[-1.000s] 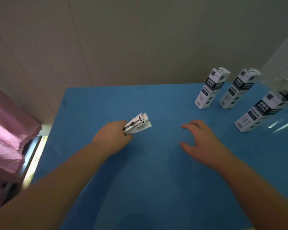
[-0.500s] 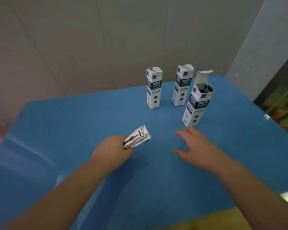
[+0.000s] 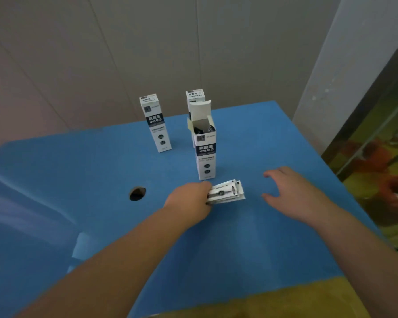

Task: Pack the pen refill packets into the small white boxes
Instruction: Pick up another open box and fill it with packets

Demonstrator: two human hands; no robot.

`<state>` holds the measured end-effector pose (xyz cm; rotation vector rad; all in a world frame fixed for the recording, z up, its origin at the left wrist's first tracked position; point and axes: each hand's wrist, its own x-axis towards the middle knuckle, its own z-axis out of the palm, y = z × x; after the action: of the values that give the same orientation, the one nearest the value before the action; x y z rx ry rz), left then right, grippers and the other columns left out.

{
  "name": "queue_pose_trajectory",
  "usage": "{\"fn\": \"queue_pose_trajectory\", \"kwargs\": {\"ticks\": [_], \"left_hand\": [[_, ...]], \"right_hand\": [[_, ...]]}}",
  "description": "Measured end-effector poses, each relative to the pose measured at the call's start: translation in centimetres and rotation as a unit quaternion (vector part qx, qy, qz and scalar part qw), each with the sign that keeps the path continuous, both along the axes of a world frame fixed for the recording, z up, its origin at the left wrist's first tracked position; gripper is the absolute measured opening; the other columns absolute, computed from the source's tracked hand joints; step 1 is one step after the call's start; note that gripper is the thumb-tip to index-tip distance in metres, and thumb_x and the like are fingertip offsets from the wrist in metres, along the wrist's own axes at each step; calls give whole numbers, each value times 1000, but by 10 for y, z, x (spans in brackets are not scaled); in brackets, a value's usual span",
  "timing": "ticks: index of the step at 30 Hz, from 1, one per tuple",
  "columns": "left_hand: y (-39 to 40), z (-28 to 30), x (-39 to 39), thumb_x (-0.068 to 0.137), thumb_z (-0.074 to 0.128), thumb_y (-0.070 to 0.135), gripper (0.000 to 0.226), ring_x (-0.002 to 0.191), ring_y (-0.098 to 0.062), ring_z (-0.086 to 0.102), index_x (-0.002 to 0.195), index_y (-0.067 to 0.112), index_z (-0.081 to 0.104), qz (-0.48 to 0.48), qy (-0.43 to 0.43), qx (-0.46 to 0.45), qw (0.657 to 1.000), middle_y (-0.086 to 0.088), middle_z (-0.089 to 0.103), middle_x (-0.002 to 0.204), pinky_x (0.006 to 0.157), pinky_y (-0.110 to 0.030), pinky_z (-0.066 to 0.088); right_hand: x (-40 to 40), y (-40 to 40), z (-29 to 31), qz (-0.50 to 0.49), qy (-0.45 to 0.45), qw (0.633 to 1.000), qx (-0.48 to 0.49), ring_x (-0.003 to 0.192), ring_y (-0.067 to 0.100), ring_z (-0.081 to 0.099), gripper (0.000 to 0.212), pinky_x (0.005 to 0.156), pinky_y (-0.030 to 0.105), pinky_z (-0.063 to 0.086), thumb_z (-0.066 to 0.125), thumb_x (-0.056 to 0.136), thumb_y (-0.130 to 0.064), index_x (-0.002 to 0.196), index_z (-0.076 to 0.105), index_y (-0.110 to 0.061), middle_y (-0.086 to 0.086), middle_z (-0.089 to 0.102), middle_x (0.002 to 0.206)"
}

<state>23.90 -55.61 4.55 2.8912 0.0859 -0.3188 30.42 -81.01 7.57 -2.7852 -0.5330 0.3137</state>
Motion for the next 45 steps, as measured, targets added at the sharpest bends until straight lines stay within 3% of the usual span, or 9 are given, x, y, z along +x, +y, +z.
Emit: {"fn": "queue_pose_trajectory", "kwargs": {"ticks": [11, 16, 22, 24, 27, 29, 31, 34, 45], "left_hand": [[-14, -22, -5, 79, 62, 78, 80, 128, -19, 48, 140, 28, 48, 1, -93, 51, 994, 8, 54, 136, 108, -37, 34], [-9, -13, -13, 74, 77, 65, 83, 123, -15, 42, 132, 14, 47, 170, -227, -123, 951, 12, 36, 120, 103, -22, 31], [-4, 32, 32, 75, 91, 37, 118, 140, -11, 38, 162, 25, 11, 237, -254, -371, 861, 11, 31, 154, 116, -34, 35], [1, 41, 42, 79, 90, 30, 115, 139, -7, 41, 162, 29, 11, 217, -226, -404, 859, 11, 38, 156, 114, -32, 36], [6, 44, 48, 82, 87, 19, 74, 127, -6, 58, 143, 25, 45, 180, -225, -391, 874, 8, 64, 132, 109, -36, 47], [8, 42, 43, 82, 87, 19, 55, 111, 4, 63, 121, 38, 54, 189, -257, -376, 870, 16, 68, 116, 96, -21, 53], [12, 43, 33, 81, 88, 20, 58, 103, 12, 62, 108, 56, 50, 197, -294, -357, 864, 23, 67, 109, 81, -6, 49], [23, 48, 11, 82, 86, 26, 64, 107, 12, 59, 104, 70, 45, 212, -312, -322, 868, 27, 64, 113, 81, -7, 45], [46, 31, -63, 82, 86, 30, 60, 110, 8, 59, 112, 65, 48, 284, -328, -299, 850, 23, 64, 119, 87, -24, 49]], "right_hand": [[13, -18, -14, 2, -17, 999, 33, 126, 23, 52, 50, 101, 40, 47, 63, 93, -41, 139, 51, -25, -2, 50, 138], [9, 0, -18, 56, -38, 997, 39, 125, 22, 50, 51, 101, 37, 45, 64, 93, -45, 139, 53, -25, -3, 53, 131], [-5, 35, -24, 198, -65, 978, 27, 117, 18, 47, 61, 99, 33, 45, 72, 84, -51, 137, 52, -26, -6, 51, 124], [-8, 48, -28, 236, -77, 969, 10, 118, 19, 45, 65, 101, 34, 44, 73, 84, -51, 139, 51, -25, -6, 50, 128], [-9, 61, -34, 270, -91, 958, -10, 117, 20, 47, 53, 103, 34, 41, 69, 88, -45, 135, 56, -24, -5, 53, 128], [-7, 66, -35, 281, -99, 955, -12, 112, 20, 49, 40, 100, 36, 42, 67, 91, -40, 127, 63, -24, -5, 55, 122], [-5, 69, -36, 285, -101, 953, -20, 109, 20, 50, 32, 96, 38, 45, 67, 92, -36, 121, 66, -24, -4, 54, 117], [-2, 71, -35, 281, -95, 955, -20, 107, 20, 51, 23, 93, 38, 47, 64, 93, -31, 115, 67, -23, -4, 52, 112], [6, 87, -13, 300, -75, 945, -109, 90, 27, 62, 13, 69, 35, 52, 52, 88, -18, 92, 64, -17, 1, 61, 96]]}}
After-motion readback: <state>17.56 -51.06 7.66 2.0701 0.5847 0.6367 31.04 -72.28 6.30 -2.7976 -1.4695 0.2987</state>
